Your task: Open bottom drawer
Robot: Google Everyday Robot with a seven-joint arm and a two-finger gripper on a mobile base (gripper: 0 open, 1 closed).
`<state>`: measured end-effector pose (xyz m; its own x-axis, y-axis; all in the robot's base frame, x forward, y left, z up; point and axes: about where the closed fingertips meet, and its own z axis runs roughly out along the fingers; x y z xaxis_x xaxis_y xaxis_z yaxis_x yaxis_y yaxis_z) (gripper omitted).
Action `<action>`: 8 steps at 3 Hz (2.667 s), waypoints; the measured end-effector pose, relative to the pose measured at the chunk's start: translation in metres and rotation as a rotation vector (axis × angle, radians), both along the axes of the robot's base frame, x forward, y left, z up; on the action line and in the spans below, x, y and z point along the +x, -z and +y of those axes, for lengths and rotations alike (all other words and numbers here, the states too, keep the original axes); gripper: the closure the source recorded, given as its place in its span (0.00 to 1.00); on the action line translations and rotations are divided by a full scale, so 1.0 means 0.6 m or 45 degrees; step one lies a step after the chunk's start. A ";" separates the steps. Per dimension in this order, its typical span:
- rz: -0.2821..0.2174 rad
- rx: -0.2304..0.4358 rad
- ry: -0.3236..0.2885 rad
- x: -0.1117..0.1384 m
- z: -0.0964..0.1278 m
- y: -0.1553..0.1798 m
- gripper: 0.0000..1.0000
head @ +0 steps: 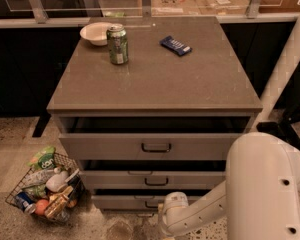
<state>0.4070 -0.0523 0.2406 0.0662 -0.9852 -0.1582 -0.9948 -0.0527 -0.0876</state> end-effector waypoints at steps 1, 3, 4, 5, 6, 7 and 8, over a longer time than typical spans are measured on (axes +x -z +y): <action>-0.003 0.022 -0.095 0.005 0.053 0.052 0.00; -0.019 -0.013 -0.074 0.019 0.056 0.088 0.00; -0.030 -0.076 -0.073 0.029 0.032 0.107 0.00; -0.053 -0.098 -0.081 0.042 0.027 0.116 0.00; -0.074 -0.095 -0.099 0.057 0.033 0.123 0.00; -0.091 -0.097 -0.114 0.067 0.037 0.130 0.00; -0.086 -0.119 -0.113 0.070 0.034 0.141 0.00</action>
Offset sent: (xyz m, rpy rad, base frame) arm 0.0070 0.0534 -0.0471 0.0201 -0.0003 0.1241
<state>0.4489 -0.0321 0.1559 0.1610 -0.9853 -0.0578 -0.9778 -0.1513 -0.1451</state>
